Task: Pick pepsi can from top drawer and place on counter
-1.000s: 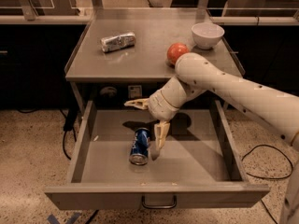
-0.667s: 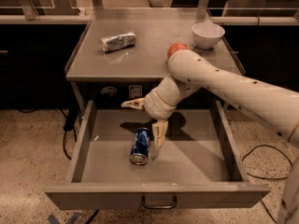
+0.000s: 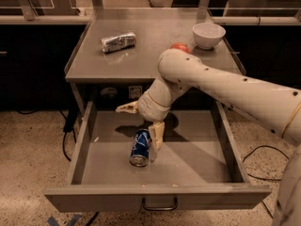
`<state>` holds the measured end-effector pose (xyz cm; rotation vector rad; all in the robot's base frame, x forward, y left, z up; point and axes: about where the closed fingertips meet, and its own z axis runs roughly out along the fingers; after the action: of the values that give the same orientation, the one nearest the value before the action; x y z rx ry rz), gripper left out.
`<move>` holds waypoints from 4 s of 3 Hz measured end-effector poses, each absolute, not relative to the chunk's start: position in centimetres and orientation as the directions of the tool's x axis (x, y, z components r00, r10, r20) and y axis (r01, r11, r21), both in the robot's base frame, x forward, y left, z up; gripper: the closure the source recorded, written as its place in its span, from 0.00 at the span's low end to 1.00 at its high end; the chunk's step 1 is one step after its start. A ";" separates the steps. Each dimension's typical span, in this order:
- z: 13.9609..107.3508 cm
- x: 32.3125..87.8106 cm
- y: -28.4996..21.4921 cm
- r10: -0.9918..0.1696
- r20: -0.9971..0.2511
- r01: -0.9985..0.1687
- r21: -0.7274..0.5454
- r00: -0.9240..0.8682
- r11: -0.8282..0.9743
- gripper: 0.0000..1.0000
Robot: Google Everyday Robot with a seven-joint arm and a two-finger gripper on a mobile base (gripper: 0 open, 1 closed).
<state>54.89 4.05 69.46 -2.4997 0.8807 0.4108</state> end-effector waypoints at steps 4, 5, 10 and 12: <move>62.9 53.6 4.0 -0.543 -0.430 -0.675 -0.261 0.721 -0.690 0.00; 62.0 54.3 5.6 -0.515 -0.444 -0.653 -0.251 0.733 -0.714 0.00; 62.0 54.3 5.7 -0.514 -0.444 -0.653 -0.251 0.734 -0.715 1.00; 63.3 54.1 5.8 -0.519 -0.435 -0.650 -0.239 0.736 -0.721 1.00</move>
Offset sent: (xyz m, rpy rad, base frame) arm -0.0248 -0.0185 -0.0533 -0.1298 0.0367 -0.0685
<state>54.13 5.78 63.27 -2.5606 0.9010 0.4806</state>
